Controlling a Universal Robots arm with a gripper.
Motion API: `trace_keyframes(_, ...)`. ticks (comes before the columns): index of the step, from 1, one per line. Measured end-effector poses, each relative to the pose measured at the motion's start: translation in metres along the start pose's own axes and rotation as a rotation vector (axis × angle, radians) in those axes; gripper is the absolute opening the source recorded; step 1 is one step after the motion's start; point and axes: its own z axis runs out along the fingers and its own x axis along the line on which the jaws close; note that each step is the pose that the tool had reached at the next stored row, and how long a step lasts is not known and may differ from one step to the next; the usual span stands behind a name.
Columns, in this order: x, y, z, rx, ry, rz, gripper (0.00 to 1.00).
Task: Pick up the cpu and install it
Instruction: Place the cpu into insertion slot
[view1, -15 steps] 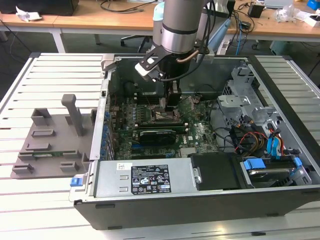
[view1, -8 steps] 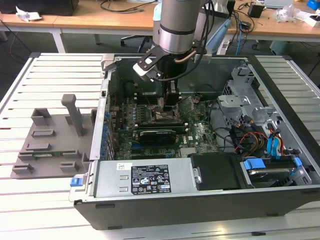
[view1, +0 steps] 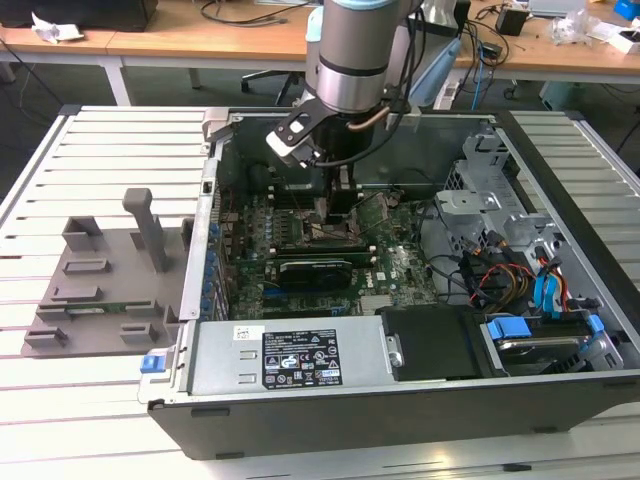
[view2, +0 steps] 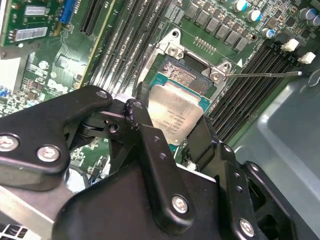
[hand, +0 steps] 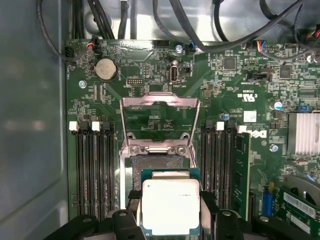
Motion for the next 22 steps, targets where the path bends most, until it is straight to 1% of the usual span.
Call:
trace_keyframes(2, 0.0029, 0.0, 0.0019, -0.0001, 0.0001, 0.0, 0.55)
trace_keyframes(4, 0.0066, -0.0004, 0.0039, -0.0001, -0.0012, 0.0, 0.55)
trace_keyframes(5, 0.0089, -0.001, 0.0056, 0.0001, -0.0041, 0.0, 0.55)
trace_keyframes(7, 0.0105, -0.0017, 0.008, -0.0001, -0.0093, 0.0, 0.55)
trace_keyframes(8, 0.0109, -0.0022, 0.0101, 0.0, -0.0106, 0.0, 0.55)
trace_keyframes(10, 0.0111, -0.0022, 0.0162, 0.0, -0.0106, 0.0, 0.55)
trace_keyframes(13, 0.0113, -0.002, 0.0224, 0.0, -0.0109, 0.0, 0.55)
trace_keyframes(17, 0.0112, -0.0021, 0.027, 0.0, -0.0128, 0.001, 0.55)
trace_keyframes(19, 0.0098, -0.002, 0.0307, 0.0, -0.0128, 0.0, 0.55)
trace_keyframes(22, 0.0087, -0.0019, 0.034, 0.0, -0.0128, 0.001, 0.55)
